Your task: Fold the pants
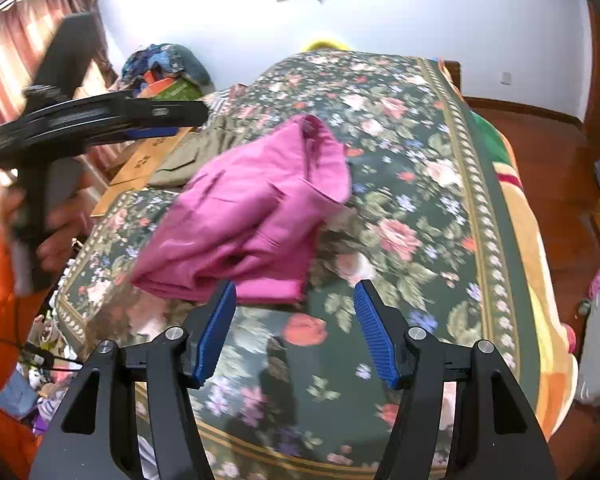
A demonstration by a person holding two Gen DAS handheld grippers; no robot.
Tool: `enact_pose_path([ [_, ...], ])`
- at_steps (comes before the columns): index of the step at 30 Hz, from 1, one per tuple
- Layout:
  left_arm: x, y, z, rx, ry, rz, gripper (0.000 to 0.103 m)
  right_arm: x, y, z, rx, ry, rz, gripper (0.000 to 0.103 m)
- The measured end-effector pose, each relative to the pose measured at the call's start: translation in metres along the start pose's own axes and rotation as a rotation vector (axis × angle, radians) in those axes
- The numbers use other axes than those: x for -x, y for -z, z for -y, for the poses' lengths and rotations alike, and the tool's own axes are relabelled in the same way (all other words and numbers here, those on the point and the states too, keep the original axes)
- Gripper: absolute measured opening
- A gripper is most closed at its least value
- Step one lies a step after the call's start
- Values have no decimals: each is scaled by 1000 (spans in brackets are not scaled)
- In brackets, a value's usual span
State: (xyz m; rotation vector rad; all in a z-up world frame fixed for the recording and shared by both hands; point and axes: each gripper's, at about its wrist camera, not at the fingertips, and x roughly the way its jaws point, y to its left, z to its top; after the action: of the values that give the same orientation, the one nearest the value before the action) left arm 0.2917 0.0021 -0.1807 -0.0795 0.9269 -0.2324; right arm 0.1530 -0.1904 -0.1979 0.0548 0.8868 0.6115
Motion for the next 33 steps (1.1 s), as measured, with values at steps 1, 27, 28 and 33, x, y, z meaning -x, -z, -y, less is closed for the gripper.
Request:
enact_pose_path([
  [1,-9,-4,-10,0,-28,-12,84,-2,-2,-4,6,-7,3,59],
  [27,-88,27,-85,-57,-136,-178,72,-66,-14,15,46,22,-140,63],
  [28,-81,34,-83,-60,-125,-175,72,-66,-16,20,44,48,-137,63],
  [33,-59,57,-68,-71,-80,-180,71,-59,-18,47,9,146,-127,63],
])
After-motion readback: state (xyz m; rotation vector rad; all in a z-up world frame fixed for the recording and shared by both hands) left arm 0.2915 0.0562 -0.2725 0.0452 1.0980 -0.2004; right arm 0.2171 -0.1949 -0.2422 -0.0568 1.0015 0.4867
